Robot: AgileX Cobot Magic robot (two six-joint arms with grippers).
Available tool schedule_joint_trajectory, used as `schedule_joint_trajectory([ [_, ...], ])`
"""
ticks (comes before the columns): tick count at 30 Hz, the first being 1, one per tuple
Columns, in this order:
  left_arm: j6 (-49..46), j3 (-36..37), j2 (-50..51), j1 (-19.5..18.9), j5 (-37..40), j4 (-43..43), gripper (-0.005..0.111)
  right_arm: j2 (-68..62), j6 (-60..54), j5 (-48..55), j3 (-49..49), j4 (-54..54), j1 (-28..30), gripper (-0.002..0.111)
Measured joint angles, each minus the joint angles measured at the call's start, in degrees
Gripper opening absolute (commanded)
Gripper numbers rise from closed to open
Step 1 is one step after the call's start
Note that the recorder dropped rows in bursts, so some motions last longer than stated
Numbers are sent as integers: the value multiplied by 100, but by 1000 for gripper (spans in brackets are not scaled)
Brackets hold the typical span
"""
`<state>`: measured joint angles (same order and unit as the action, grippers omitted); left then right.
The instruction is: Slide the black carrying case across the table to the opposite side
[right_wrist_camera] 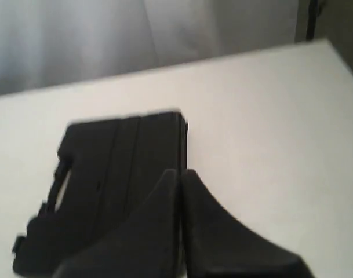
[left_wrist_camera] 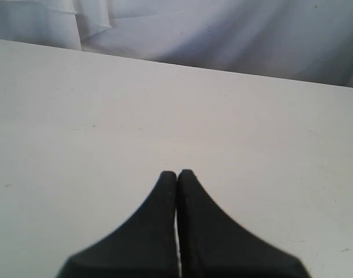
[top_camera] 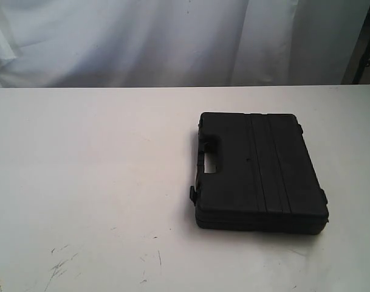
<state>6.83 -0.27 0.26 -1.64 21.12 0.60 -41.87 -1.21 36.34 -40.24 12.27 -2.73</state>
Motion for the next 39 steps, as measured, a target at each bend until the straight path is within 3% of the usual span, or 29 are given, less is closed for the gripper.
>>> schedule_joint_trajectory([
  [5, 0, 0, 0, 0, 0, 0, 0, -293, -25, 1086, 0, 33, 0, 0],
  [15, 0, 0, 0, 0, 0, 0, 0, -408, -25, 976, 0, 458, 0, 0],
  [22, 0, 0, 0, 0, 0, 0, 0, -1218, -182, 1127, -323, 873, -17, 0],
  [39, 0, 0, 0, 0, 0, 0, 0, -3256, 861, 1141, -2026, 293, -1695, 0],
])
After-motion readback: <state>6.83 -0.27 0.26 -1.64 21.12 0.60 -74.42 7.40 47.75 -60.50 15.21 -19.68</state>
